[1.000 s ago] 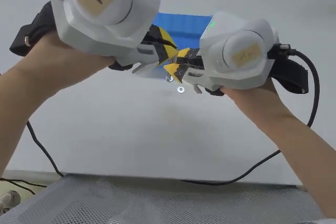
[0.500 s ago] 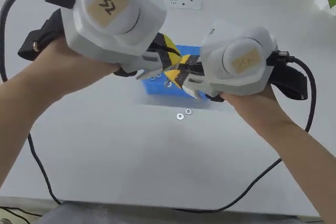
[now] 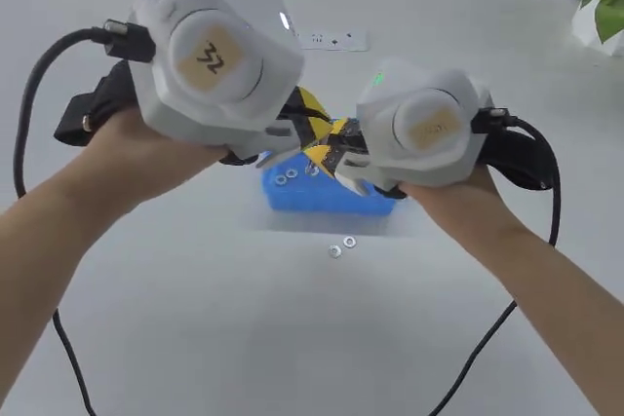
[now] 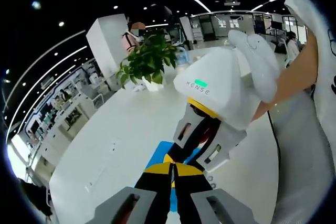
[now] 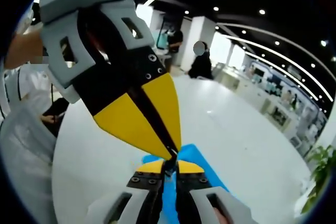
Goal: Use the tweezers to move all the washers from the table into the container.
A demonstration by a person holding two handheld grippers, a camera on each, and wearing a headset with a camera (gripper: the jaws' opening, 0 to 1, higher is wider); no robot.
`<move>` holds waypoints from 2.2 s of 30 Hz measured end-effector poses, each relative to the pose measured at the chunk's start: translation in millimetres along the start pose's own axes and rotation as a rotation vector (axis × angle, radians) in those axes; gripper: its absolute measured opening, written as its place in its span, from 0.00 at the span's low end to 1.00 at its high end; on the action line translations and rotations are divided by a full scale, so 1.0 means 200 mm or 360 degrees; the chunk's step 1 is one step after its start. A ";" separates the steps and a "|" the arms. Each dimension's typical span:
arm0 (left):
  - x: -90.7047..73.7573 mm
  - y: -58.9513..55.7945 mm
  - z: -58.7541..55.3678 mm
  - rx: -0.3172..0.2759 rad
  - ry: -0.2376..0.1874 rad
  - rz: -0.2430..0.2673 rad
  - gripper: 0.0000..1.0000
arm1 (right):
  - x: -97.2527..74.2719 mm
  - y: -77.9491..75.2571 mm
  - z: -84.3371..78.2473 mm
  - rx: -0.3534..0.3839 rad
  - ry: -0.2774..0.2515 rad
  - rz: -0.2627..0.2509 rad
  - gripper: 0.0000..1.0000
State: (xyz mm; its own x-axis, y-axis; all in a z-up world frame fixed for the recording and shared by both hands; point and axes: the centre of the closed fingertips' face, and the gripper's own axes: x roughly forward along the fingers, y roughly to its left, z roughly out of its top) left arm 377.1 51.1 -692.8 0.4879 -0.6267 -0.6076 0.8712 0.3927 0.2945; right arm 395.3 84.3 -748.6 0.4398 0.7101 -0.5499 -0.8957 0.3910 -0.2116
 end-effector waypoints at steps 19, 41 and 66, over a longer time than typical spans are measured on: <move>0.15 0.03 -0.17 -0.0014 0.0132 -0.0028 0.00 | 0.19 -0.02 -0.16 0.0041 0.0129 0.0083 0.04; -0.05 -0.01 -0.03 -0.0169 -0.0079 0.0058 0.00 | -0.04 0.02 0.00 0.0040 -0.0035 -0.0062 0.05; -0.18 -0.22 0.04 -0.0107 -0.0124 0.0037 0.00 | -0.20 0.15 -0.02 0.0264 -0.0143 -0.0093 0.09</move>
State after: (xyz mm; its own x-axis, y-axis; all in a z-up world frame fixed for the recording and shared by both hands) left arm 322.0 50.2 -677.6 0.5129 -0.6662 -0.5415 0.8553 0.4503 0.2561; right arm 350.3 65.0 -735.9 0.5014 0.7297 -0.4648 -0.8488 0.5189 -0.1010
